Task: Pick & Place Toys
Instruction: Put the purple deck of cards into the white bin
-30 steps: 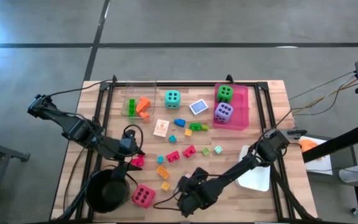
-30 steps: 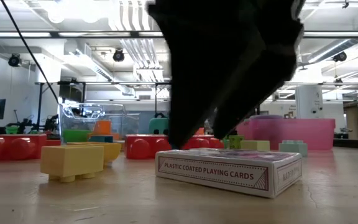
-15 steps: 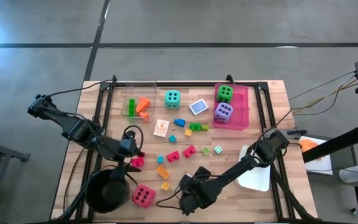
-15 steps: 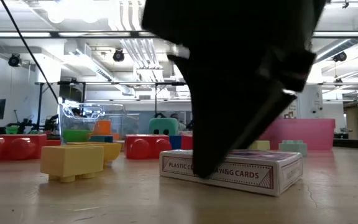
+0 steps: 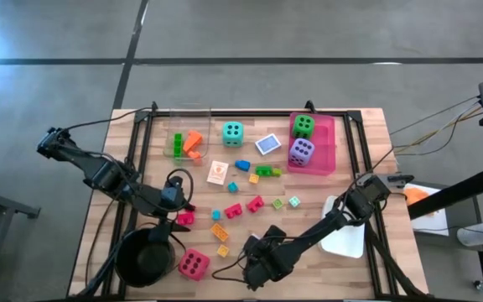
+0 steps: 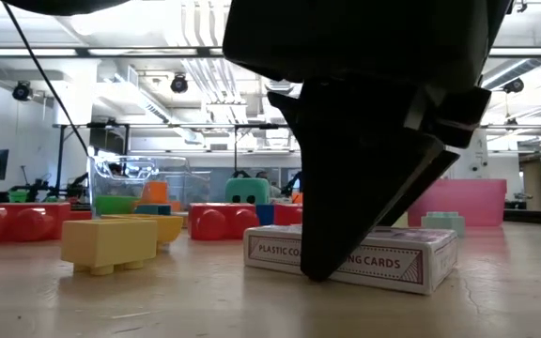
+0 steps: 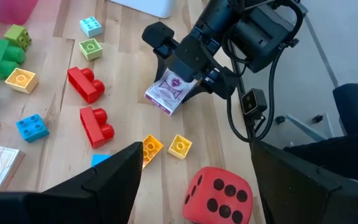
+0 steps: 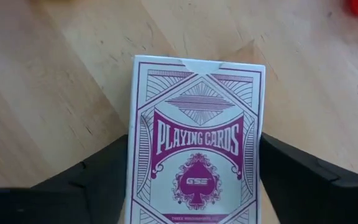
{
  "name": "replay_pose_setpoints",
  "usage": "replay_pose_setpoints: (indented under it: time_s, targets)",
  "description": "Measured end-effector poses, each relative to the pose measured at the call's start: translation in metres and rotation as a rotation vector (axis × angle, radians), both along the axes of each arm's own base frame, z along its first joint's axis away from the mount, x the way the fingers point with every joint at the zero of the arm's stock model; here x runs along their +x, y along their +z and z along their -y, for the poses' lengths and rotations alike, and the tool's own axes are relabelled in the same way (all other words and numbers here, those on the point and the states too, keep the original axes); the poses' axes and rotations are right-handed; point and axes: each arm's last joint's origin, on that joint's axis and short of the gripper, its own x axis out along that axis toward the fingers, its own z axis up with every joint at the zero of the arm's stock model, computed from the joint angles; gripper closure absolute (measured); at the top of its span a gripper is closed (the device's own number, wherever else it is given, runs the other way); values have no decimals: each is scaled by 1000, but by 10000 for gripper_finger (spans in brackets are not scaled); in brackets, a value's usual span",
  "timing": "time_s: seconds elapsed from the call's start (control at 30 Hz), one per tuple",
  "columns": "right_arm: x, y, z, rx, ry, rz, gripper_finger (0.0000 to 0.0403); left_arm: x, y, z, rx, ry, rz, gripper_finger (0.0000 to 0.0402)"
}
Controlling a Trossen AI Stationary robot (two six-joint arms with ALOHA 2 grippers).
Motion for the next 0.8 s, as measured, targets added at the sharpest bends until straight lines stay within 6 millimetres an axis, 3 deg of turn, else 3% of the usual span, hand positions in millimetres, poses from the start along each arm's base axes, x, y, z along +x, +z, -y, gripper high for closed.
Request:
replay_pose_setpoints:
  time_s: [0.23, 0.4, 0.8]
  targets:
    - [-1, 0, 1, -15, 6, -14, 132, 0, 0, 0, 0, 0, 0, 98]
    - [-1, 6, 1, -10, 5, -4, 177, 0, 0, 0, 1, 1, 0, 98]
    - [-5, 19, 3, 7, -31, -16, 175, 0, 0, 0, -2, -5, -2, 98]
